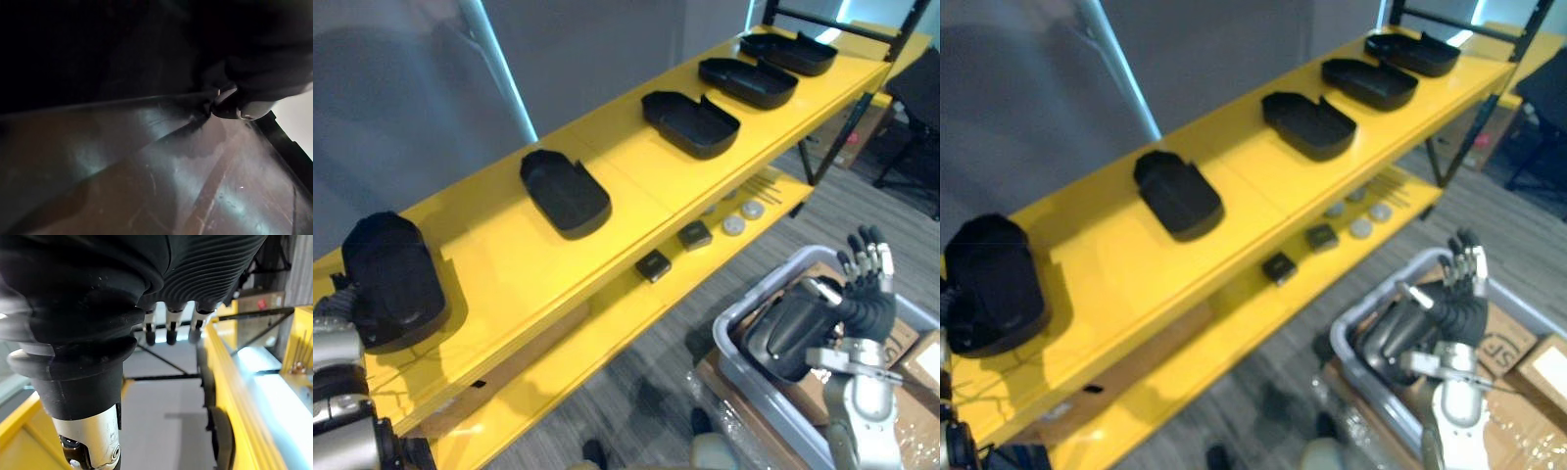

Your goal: Walk over and take plastic housings, then place them on the shelf

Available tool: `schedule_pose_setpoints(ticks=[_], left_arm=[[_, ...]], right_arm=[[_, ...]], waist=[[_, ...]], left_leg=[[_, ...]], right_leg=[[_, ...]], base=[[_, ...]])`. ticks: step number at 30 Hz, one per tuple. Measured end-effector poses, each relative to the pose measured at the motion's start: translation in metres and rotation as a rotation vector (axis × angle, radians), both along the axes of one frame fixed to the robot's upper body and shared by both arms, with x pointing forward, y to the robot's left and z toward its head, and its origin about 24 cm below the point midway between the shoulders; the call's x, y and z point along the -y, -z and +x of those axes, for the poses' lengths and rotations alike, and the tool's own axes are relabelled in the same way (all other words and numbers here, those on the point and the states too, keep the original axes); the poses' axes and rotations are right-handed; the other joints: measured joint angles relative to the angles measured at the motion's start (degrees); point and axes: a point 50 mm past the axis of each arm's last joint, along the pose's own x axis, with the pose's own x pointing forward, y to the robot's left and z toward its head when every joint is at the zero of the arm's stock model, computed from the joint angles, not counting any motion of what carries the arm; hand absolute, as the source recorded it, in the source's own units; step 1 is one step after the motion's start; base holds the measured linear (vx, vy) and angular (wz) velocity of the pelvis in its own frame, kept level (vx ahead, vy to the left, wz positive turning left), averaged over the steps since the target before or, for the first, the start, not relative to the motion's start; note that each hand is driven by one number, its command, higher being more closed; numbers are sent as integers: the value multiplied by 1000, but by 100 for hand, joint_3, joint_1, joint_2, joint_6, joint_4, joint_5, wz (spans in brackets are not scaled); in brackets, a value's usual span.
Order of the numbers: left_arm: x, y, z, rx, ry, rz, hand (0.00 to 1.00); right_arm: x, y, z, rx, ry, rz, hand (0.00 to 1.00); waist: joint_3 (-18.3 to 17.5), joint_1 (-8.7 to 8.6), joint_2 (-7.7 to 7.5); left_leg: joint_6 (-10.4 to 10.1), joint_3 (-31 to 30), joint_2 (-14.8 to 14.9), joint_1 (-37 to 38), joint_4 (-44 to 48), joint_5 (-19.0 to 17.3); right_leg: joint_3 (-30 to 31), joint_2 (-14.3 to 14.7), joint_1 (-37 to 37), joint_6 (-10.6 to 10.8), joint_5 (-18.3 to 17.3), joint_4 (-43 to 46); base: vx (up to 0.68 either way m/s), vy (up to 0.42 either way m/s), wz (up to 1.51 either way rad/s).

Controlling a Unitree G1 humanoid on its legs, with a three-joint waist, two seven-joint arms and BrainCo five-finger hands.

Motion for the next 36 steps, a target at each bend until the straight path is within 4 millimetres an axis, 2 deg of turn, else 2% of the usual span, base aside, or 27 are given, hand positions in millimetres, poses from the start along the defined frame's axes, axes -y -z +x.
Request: schedule_pose_setpoints(ticks=[7, 14, 19, 26, 31, 36], left_arm=[[-1, 0, -1, 11, -64, 65, 100], [7, 7, 3, 28, -57, 35, 100], [14, -2, 14, 90, 9, 68, 100], [29, 0, 26, 112, 73, 72, 100], [33, 6, 27, 95, 53, 56, 100], [35, 9, 26, 81, 28, 48, 100]], right_arm=[[0, -1, 0, 4, 0, -2, 0], [2, -11, 6, 44, -21, -15, 0], [9, -19, 5, 73, 3, -31, 0], [8, -25, 5, 96, -20, -55, 0], [10, -31, 4, 121, -21, -69, 0], [12, -32, 3, 120, -12, -71, 0]], waist=[[192, -17, -51], [366, -26, -51], [595, -29, -41], [619, -50, -23], [650, -156, -9], [712, -156, 22]], left_leg=[[-12, 36, -3, -110, 13, -4], [-20, 135, -9, -114, 12, -11], [-25, 156, -23, -89, 29, -21], [-30, 243, -46, -98, 25, -29], [-27, 298, -52, -83, 55, -45], [-30, 312, -27, -86, 207, -134]], right_leg=[[50, 4, -179, -39, -35, 94], [146, 12, -286, -14, -42, 192], [176, 8, -393, -10, -195, 467], [271, 10, -551, 2, -271, 669], [307, 6, -569, 13, -302, 725], [324, 8, -569, 7, -367, 825]], base=[[1, 0, -1], [14, 2, -6], [3, 0, -1], [10, -1, -4], [4, 2, -3], [-2, -2, -1]])
